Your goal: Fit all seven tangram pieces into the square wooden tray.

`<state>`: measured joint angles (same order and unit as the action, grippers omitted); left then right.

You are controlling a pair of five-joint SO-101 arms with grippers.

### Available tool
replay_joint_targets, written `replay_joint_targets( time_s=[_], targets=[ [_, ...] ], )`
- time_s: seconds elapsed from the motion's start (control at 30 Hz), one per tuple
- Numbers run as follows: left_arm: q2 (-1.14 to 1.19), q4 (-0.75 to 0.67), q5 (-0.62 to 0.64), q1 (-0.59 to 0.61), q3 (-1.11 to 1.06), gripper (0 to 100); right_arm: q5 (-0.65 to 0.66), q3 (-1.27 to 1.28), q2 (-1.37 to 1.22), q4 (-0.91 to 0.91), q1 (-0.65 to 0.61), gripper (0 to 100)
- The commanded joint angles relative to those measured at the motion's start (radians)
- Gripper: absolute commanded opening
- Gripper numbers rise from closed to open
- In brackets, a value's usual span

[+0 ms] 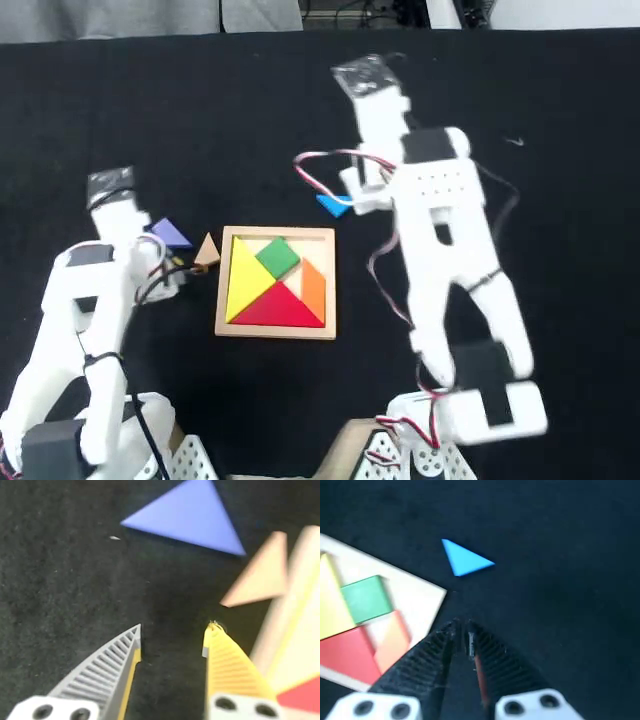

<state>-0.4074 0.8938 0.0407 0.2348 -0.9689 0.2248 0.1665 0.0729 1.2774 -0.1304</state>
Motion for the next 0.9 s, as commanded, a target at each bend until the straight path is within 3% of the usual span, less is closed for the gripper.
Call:
replay_joint_targets(
  time_s=[0.0,0.13,0.43,0.63,0.87],
  targets=[
    [-0.066,0.078,-0.011,-0.151,0.119,21,-0.009,0.211,0.097,-0.164,0.035,1.1],
    [-0.029,0.075,0.054,-0.234,0.173,21,-0.009,0.42,0.097,-0.379,0.04,1.1],
    [0.356,0.075,0.071,-0.234,0.41,21,-0.006,0.595,0.097,-0.652,0.04,1.1],
    [0.488,0.074,-0.044,-0.232,0.522,21,-0.003,0.627,0.097,-0.701,0.035,1.1],
    [0.552,0.012,-0.127,-0.137,0.536,21,-0.002,0.627,0.097,-0.701,0.035,1.1]
  ],
)
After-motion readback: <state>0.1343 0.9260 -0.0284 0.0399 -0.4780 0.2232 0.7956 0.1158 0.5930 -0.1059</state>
